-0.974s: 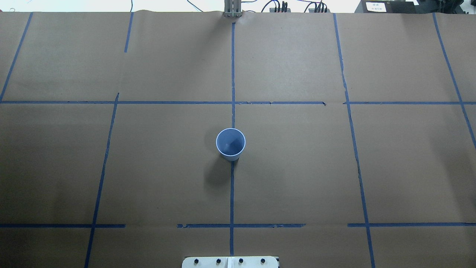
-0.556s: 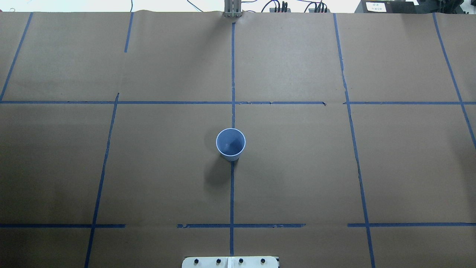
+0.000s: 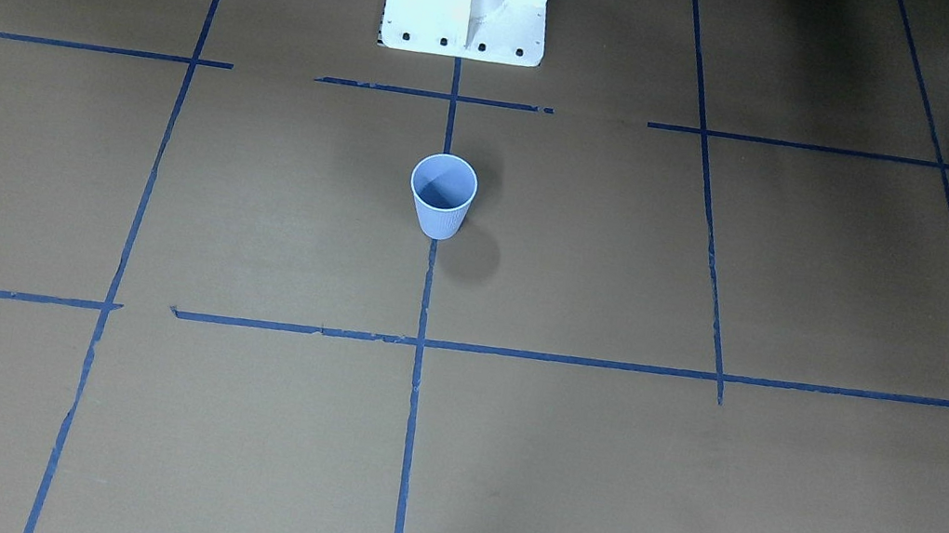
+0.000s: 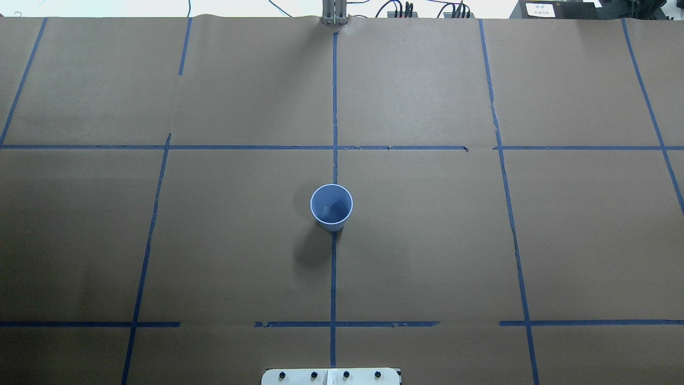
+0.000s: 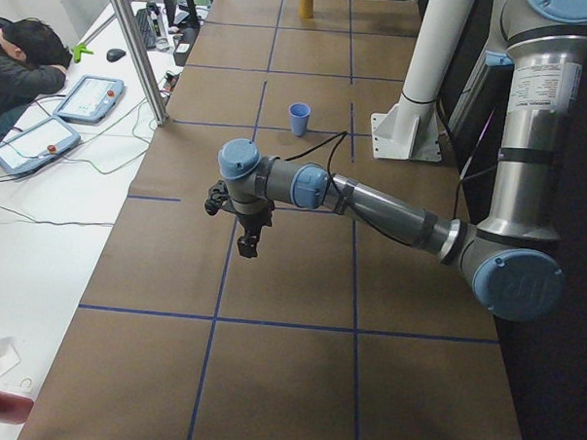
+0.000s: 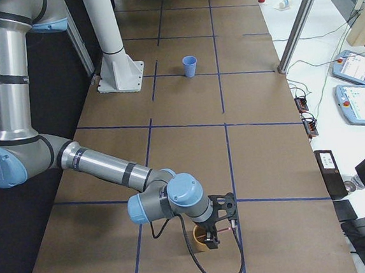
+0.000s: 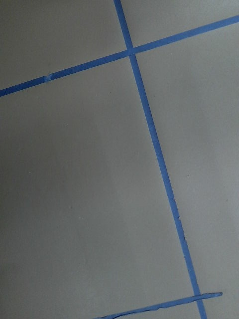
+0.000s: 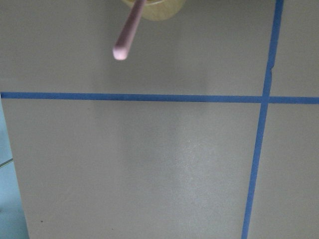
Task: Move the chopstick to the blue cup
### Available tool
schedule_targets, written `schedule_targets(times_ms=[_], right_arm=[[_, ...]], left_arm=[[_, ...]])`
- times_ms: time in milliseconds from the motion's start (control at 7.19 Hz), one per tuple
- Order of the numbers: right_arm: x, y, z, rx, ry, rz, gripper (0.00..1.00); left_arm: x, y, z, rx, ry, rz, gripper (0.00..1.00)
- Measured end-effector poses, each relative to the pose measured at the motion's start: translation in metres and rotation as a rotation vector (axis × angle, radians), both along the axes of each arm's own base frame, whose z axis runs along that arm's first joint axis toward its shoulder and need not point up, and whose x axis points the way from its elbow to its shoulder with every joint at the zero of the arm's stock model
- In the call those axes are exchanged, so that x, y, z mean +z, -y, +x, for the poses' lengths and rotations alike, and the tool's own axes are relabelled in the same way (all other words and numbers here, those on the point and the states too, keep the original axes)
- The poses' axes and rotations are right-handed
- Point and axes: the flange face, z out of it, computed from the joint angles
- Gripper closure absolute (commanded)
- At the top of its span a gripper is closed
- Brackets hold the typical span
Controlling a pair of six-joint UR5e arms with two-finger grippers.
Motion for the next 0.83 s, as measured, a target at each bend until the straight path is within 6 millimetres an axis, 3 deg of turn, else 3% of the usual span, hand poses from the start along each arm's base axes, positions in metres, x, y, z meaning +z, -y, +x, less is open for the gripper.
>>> schedule_targets(times_ms=[139,417,556,834], right_arm=[[0.006,0.006,0.001,0.002,-0.002,0.010,0.31],[0.007,0.014,0.002,0.004,-0.002,0.017,0.86],[0.007,0.014,0.001,0.003,0.000,0.017,0.96],[0.003,0.017,0.001,0.002,0.003,0.027,1.00]], left_arm=[[-0.001,0.000,0.000,0.000,0.000,0.003,0.00],[-0.002,-0.001,0.000,0.001,-0.001,0.007,0.00],[-0.002,-0.001,0.000,0.001,-0.001,0.007,0.00],[-0.002,-0.001,0.000,0.001,-0.001,0.007,0.00]])
